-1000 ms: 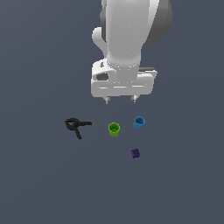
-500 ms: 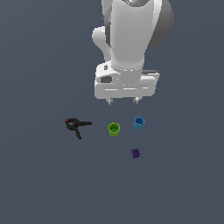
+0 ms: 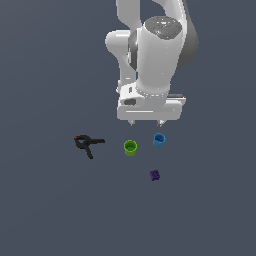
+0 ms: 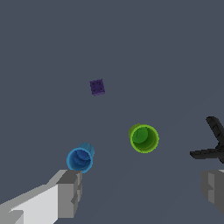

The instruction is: Pick up a designated object from a clutter of objects.

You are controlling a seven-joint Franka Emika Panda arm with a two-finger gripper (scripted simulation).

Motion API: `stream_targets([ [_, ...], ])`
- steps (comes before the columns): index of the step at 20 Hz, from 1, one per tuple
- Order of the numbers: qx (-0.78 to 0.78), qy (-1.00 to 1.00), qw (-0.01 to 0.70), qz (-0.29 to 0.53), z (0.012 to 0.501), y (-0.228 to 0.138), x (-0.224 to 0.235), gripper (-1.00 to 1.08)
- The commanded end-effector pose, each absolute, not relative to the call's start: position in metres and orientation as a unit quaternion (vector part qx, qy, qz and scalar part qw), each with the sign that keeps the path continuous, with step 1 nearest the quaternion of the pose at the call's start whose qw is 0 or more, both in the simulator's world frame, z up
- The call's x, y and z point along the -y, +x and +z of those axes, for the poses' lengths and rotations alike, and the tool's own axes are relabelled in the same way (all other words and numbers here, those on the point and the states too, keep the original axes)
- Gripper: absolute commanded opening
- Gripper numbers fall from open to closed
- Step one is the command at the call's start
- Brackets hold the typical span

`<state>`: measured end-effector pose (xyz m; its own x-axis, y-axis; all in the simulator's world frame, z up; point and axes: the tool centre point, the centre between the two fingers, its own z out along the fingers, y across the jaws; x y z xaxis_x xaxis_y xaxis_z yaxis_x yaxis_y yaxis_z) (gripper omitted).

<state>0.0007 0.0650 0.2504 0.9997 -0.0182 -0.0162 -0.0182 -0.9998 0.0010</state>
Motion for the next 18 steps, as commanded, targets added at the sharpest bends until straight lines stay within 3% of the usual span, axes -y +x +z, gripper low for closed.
stream_targets([
  [1, 0.024, 1.0, 0.002, -0.007, 0.234, -0.002, -0.074, 1.0],
  [18, 0.134, 0.991, 0.003, 0.0, 0.119, -0.046, -0.143, 1.0],
])
